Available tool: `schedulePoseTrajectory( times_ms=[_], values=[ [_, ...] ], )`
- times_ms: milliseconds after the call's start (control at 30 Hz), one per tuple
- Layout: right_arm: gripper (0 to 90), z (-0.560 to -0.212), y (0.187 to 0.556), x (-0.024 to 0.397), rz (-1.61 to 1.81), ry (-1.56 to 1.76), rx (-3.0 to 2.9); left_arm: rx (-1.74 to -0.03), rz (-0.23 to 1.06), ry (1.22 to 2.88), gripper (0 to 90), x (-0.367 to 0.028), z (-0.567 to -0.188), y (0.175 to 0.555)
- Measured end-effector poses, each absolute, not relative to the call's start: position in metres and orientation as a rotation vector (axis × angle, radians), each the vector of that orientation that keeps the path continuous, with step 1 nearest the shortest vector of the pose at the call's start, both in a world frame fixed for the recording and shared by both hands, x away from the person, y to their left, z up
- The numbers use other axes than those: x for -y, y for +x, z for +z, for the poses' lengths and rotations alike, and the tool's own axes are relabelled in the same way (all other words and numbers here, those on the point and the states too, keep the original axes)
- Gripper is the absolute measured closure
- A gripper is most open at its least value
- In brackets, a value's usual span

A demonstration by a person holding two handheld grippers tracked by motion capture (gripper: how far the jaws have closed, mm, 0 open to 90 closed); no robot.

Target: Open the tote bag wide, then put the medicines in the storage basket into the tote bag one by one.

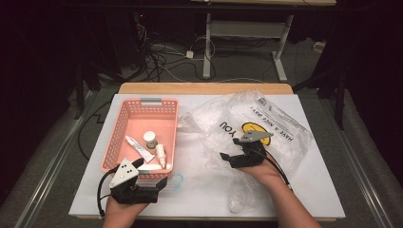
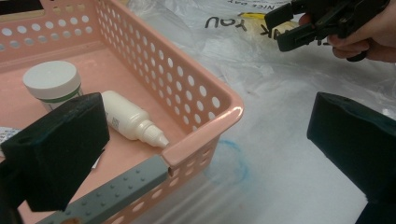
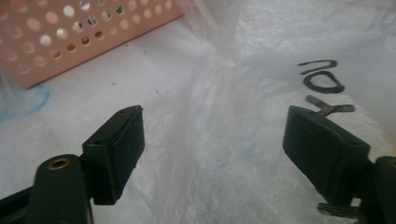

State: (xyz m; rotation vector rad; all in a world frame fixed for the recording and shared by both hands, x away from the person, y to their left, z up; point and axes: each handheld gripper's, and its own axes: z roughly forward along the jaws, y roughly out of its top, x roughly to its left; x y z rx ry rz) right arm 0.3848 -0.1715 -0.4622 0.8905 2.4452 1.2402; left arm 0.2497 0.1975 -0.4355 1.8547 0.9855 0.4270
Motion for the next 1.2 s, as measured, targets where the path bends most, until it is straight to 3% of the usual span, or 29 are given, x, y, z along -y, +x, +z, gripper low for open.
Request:
schedulePoseTrajectory(
  times_ms=[133, 600, 733, 933, 1200],
  values=[
    [29.6, -0.469, 0.378, 0.163, 1.170, 0.836, -2.494, -0.981, 0.424, 1.860, 0.0, -0.196, -0.436, 0.249],
    [25.4, -0.487, 0.378, 0.148, 1.033, 0.787, -2.577, -0.967, 0.397, 1.851, 0.0, -0.198, -0.436, 0.249],
    [34.0, -0.486, 0.379, 0.150, 1.038, 0.821, -2.565, -0.961, 0.387, 1.855, 0.0, -0.198, -0.437, 0.249],
    [55.5, -0.485, 0.382, 0.156, 1.063, 0.879, -2.530, -0.958, 0.406, 1.863, 0.0, -0.200, -0.435, 0.246],
    [69.5, -0.485, 0.385, 0.160, 1.063, 0.896, -2.522, -0.980, 0.395, 1.857, 0.0, -0.201, -0.437, 0.244]
  ],
)
